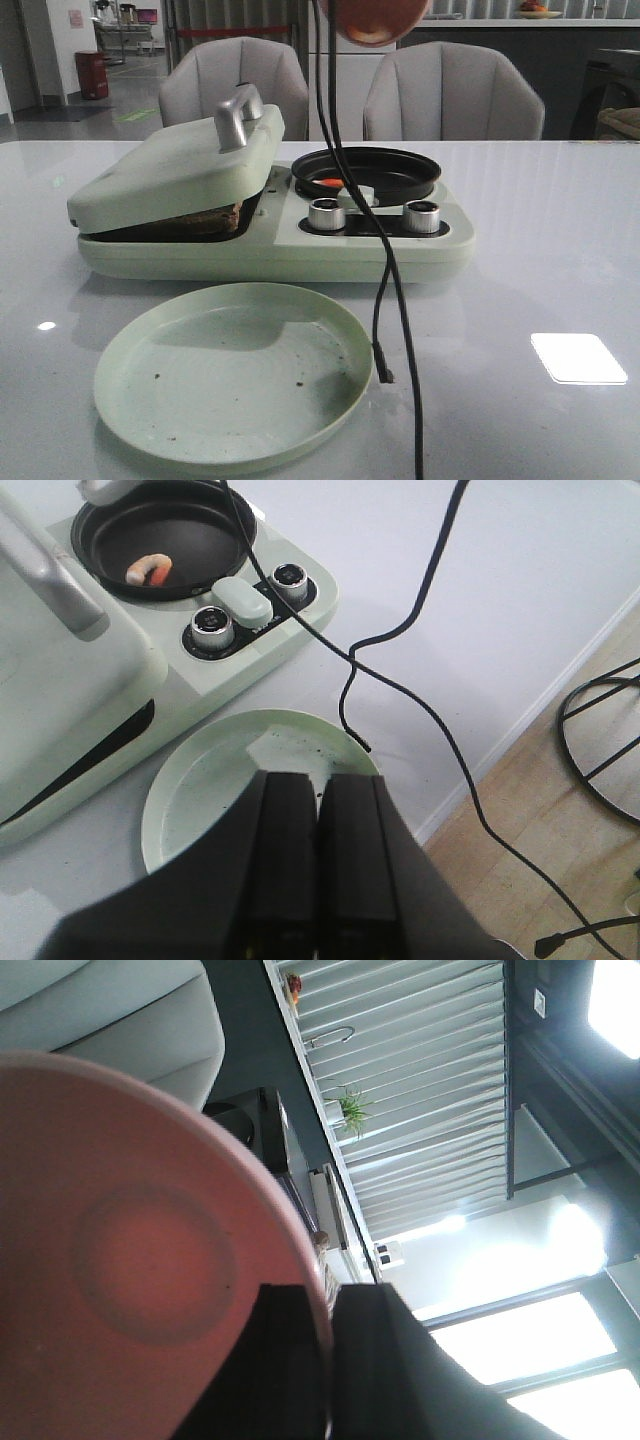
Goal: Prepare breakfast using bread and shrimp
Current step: 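Tilt the pink bowl to pour the shrimp into the frying pan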
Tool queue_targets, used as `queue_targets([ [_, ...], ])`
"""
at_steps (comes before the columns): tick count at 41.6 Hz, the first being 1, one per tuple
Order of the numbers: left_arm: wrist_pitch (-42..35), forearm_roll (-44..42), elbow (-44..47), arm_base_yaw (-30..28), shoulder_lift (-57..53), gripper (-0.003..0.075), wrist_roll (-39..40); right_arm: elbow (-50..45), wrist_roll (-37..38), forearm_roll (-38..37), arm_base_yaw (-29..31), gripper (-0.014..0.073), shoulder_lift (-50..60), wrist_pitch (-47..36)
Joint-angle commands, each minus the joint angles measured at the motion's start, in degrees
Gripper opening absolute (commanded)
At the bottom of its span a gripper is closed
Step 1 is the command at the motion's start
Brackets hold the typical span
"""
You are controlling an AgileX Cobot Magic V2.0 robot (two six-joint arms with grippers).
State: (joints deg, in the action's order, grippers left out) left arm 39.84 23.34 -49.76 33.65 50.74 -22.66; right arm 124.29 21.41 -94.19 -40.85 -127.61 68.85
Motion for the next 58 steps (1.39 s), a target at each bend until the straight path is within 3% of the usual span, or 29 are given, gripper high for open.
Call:
queue_targets([
  [1,-3.98,1.33,-1.51,0.48,-0.37,0.0100,0.50,2.06,-0.21,-6.07,0.33,0.0053,4.17,1.88],
  [17,-4.20,1.33,-1.51,0.48,-0.37,0.0100,0.50,2.06,0.12,-7.43,-0.88,0.0053,4.64,4.37],
  [22,-4.29,1.33,-1.51,0.48,-0.37,0.0100,0.50,2.06,1.43,-8.13,-0.22,0.0053,4.39,-2.13],
  [26,-4.29,1.33,-1.51,0.48,-0.37,0.0100,0.50,2.06,0.88,-8.43,-1.07,0.0053,4.33,2.07],
  [31,-4.29,1.33,-1.51,0.48,-0.37,0.0100,0.50,2.06,1.52,-8.47,-0.33,0.0053,4.39,-1.01],
  [35,-4.29,1.33,-1.51,0.48,-0.37,0.0100,0.50,2.41,0.45,-8.88,-1.58,0.0052,4.96,4.42],
  [40,-4.33,1.33,-1.51,0.48,-0.30,0.0100,0.50,2.41,0.90,-8.88,-0.29,0.0049,5.11,-3.22],
  [46,-4.42,1.33,-1.51,0.48,-0.30,0.0100,0.50,3.03,0.50,-8.88,-1.82,0.0049,5.69,3.16],
  [52,-4.42,1.33,-1.51,0.48,-0.30,0.0100,0.50,4.16,2.11,-8.88,-1.84,0.0049,6.91,-2.31],
  [58,-4.42,1.33,-1.51,0.48,-0.30,0.0100,0.50,3.96,3.14,-3.83,0.22,0.0049,5.39,-0.98],
])
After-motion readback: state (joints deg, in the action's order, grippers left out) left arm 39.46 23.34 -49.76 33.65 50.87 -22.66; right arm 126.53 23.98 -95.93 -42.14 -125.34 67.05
